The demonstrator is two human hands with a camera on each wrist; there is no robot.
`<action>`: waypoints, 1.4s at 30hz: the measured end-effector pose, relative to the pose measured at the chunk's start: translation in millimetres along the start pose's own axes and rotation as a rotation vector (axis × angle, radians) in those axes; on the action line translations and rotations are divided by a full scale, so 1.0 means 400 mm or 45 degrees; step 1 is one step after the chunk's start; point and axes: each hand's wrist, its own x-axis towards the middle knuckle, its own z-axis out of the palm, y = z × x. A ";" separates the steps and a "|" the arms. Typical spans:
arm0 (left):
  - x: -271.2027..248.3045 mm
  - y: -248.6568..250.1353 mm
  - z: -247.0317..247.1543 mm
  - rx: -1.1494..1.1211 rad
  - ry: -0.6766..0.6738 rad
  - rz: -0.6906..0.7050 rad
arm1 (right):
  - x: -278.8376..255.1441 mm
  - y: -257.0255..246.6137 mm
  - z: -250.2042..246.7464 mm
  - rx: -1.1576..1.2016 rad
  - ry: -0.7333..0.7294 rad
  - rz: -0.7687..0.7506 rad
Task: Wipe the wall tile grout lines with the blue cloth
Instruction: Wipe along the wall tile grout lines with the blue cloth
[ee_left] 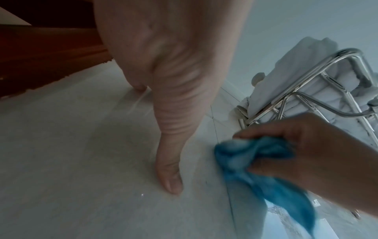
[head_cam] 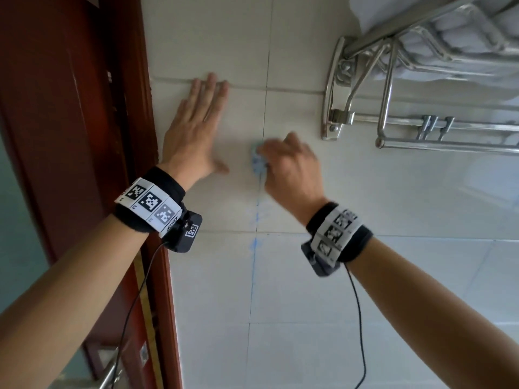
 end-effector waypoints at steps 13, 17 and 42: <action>-0.005 0.003 0.006 0.024 -0.004 -0.008 | -0.172 -0.017 0.074 0.037 -0.056 -0.099; -0.001 0.003 0.007 0.015 -0.005 -0.002 | -0.034 0.000 0.001 0.035 -0.017 0.059; 0.002 -0.008 0.019 0.018 0.000 -0.013 | 0.073 0.016 0.037 0.050 0.355 0.063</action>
